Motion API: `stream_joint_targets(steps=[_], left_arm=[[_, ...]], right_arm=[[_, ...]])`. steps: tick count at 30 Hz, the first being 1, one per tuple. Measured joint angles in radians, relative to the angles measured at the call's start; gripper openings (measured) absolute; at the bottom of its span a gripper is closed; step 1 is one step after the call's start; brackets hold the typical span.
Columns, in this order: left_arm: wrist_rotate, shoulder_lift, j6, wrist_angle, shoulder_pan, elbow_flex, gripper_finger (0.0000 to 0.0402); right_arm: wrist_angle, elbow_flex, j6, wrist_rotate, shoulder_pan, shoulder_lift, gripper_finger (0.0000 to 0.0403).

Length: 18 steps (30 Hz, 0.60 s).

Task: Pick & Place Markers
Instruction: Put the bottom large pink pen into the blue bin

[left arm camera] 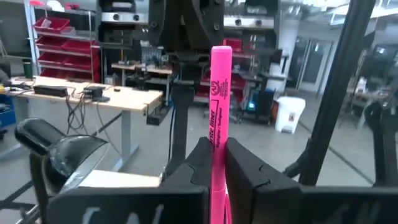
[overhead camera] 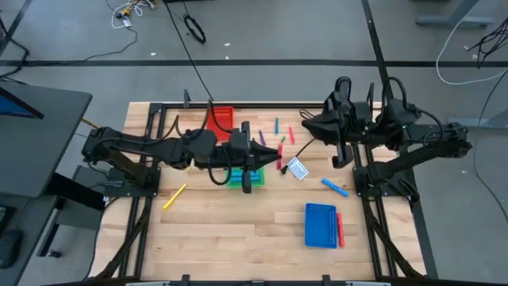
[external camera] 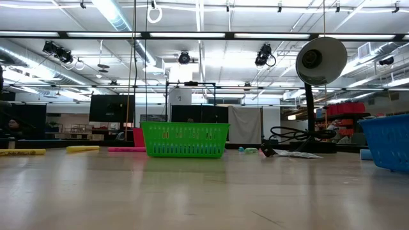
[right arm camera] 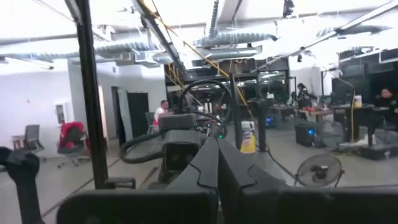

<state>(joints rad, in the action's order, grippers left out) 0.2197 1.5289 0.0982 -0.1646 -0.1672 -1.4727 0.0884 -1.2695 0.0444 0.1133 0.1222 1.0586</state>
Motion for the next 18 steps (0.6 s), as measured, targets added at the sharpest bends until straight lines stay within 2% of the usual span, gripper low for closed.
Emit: stream_joint_targets(steps=[5, 8, 13, 18], left_arm=[[0.004, -0.006, -0.058, 0.086, -0.005, -0.095, 0.0023], [0.005, -0.004, -0.066, 0.194, -0.005, -0.155, 0.0023], [0.024, -0.004, -0.070, 0.274, -0.004, -0.198, 0.0023], [0.021, -0.004, -0.084, 0.269, -0.004, -0.211, 0.0023]], right_arm=[[-0.079, -0.083, -0.007, 0.005, 0.000, 0.077, 0.0003], [-0.153, -0.163, -0.024, 0.001, 0.015, 0.130, 0.0023], [-0.223, -0.265, -0.071, 0.002, 0.059, 0.184, 0.0093], [-0.233, -0.288, -0.075, 0.003, 0.081, 0.198, 0.0172]])
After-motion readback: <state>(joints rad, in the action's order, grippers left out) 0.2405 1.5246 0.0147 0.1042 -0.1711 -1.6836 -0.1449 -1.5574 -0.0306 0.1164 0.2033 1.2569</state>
